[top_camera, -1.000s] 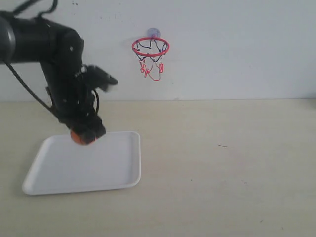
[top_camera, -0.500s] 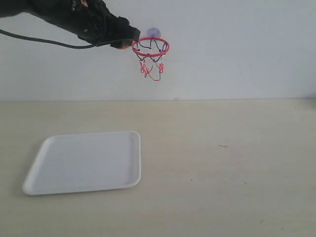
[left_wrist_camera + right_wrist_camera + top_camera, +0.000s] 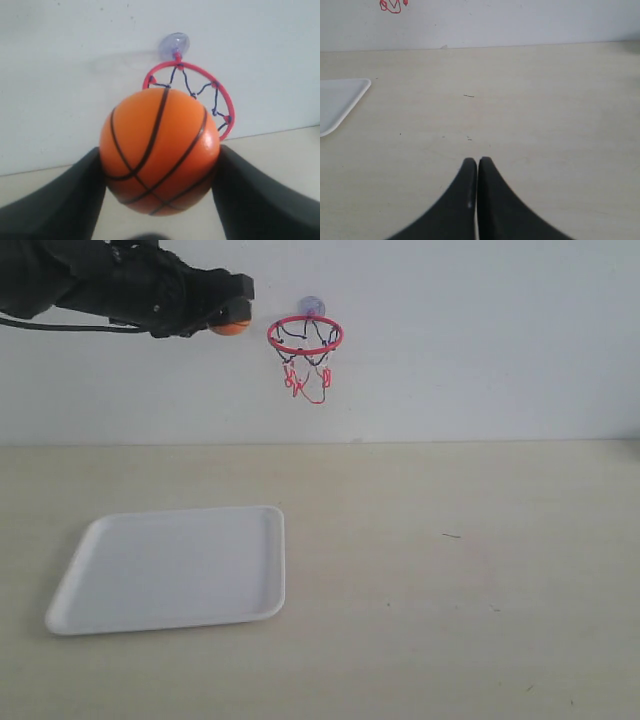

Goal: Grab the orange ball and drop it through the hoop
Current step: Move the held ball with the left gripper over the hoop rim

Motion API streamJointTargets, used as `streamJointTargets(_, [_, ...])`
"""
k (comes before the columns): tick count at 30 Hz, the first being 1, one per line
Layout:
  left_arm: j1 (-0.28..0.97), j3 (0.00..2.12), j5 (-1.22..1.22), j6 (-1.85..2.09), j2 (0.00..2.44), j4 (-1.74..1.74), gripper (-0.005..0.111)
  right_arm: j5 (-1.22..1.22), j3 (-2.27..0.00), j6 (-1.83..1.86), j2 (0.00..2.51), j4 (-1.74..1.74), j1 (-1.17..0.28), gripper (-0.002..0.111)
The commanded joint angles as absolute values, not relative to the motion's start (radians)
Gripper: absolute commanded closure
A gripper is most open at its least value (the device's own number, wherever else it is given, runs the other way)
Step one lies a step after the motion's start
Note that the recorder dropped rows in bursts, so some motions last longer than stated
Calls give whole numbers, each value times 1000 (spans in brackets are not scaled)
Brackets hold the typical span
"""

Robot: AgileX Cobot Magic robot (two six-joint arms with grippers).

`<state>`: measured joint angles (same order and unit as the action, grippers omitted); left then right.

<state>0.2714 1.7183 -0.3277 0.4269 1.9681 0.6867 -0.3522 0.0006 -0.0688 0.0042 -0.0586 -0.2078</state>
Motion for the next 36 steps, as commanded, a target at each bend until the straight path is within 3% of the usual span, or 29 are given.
streamJointTargets(1, [198, 1796, -505, 857, 2017, 1147, 103, -348, 0, -69, 0, -55, -210, 108])
streamJointTargets(5, [170, 1930, -618, 926, 2109, 1294, 103, -348, 0, -69, 0, -55, -210, 108])
streamJointTargets(18, [162, 2347, -648, 603, 2337, 1076, 103, -348, 0, -69, 0, -55, -210, 108])
streamJointTargets(36, [175, 2448, -701, 558, 2451, 1095, 103, -348, 0, -69, 0, -55, -210, 108])
